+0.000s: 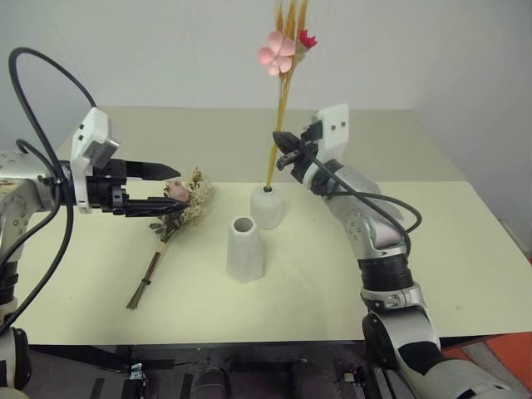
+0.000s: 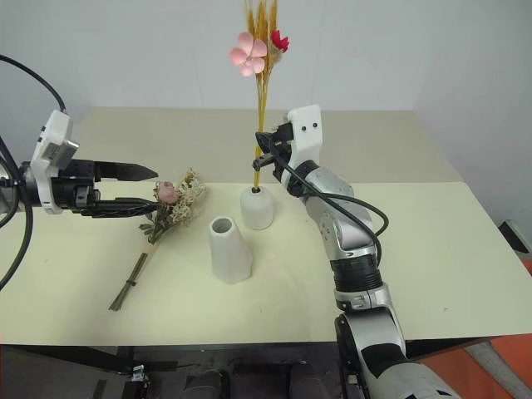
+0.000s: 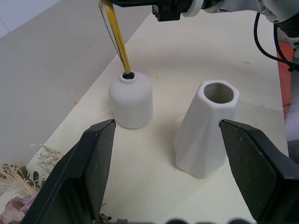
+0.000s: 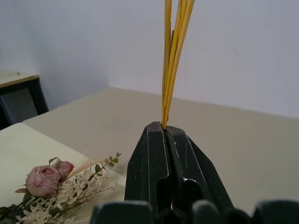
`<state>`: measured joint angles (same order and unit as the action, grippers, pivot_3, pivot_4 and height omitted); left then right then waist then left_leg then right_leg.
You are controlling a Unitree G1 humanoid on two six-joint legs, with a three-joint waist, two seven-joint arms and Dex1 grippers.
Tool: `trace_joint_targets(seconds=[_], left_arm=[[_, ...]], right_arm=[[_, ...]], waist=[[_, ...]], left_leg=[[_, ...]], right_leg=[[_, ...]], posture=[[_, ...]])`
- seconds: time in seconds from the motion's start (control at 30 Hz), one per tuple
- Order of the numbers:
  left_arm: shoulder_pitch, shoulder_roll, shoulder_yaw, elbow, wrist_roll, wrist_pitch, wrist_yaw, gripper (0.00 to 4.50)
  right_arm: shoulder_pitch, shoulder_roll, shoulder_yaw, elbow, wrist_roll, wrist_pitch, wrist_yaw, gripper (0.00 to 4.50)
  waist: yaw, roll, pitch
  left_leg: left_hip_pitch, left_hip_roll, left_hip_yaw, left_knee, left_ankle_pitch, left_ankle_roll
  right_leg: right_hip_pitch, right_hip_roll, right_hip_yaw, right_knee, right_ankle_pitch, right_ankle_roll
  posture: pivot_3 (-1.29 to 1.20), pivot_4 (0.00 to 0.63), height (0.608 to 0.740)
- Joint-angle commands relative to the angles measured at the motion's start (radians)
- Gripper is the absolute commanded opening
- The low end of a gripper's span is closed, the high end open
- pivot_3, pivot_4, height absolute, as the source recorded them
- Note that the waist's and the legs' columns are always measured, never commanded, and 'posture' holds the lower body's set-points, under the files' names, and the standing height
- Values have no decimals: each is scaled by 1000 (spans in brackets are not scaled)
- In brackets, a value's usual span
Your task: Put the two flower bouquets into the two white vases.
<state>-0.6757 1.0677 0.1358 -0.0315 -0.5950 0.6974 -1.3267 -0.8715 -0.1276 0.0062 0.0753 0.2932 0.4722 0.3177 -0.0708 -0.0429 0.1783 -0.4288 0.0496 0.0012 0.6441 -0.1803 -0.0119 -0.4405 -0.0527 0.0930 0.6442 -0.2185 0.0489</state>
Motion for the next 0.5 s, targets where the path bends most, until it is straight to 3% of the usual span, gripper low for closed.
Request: trace_joint_targets(seconds=[0.03, 0.5], left_arm=[[-4, 23, 38, -29, -13, -8, -2, 3846], [-2, 19, 37, -27, -12, -15, -1, 3846]], right_arm=[[-15, 8, -21, -19, 9, -18, -4, 8], [-30, 19, -40, -20, 17, 0, -2, 8]], waist=[[0, 0, 0], [0, 0, 0]], left_leg=[[0, 0, 0, 0, 0, 0], [0, 0, 0, 0, 0, 0]], right_leg=[[0, 0, 0, 0, 0, 0], [0, 0, 0, 0, 0, 0]], posture=[[0, 150, 740], [0, 150, 740]])
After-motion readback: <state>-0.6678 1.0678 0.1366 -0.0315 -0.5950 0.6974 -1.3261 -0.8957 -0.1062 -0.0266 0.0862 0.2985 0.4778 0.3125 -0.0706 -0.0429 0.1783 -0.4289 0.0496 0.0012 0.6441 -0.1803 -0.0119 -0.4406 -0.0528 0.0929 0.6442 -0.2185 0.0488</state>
